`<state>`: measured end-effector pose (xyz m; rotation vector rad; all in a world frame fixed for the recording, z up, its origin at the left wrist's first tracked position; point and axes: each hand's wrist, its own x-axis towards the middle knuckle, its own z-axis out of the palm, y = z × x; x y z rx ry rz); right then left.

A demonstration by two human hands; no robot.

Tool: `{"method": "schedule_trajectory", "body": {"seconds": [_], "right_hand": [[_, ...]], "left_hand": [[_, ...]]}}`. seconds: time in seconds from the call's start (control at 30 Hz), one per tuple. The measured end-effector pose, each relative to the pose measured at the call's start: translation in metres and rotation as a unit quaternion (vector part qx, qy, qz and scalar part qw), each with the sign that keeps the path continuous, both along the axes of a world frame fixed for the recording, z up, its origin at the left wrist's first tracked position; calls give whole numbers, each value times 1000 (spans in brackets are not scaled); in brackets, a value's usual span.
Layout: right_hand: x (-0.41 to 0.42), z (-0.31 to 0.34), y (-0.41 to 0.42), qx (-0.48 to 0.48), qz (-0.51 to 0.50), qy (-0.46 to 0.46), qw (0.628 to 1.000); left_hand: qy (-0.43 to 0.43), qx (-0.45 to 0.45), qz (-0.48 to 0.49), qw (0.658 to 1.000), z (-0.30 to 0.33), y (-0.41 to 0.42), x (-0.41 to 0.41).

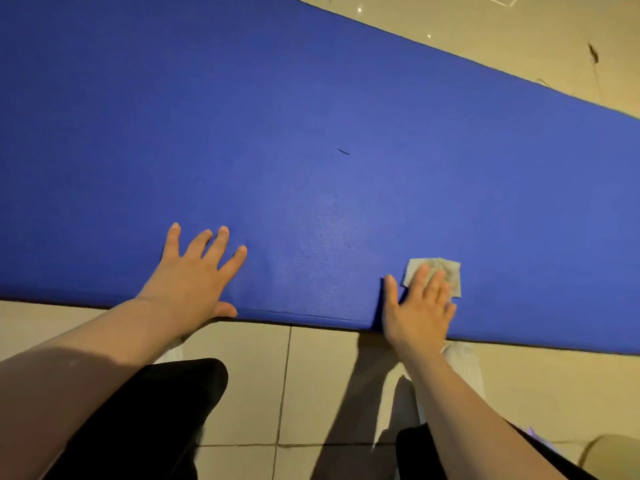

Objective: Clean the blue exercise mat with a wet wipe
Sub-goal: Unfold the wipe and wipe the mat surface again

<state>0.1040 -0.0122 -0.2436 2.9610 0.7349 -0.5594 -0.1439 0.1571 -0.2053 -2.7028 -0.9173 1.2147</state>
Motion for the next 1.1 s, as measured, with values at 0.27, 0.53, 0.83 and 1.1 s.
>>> {"method": "schedule_trajectory", "body": {"seconds": [0.27,0.53,0.83,1.1], "right_hand": [[-161,-11,27,123,266,37,955],[-58,-21,-40,36,115,-60,991],[-157,-6,-12,74,258,24,963],[-86,-22,-16,108,449,-35,886]], "left_hand": [[3,5,14,1000,3,-2,4],[-24,6,9,1000,0,0,0],[-90,-6,47,995,-5,-1,-8],[-298,22,-78,951,-30,12,-66]]}}
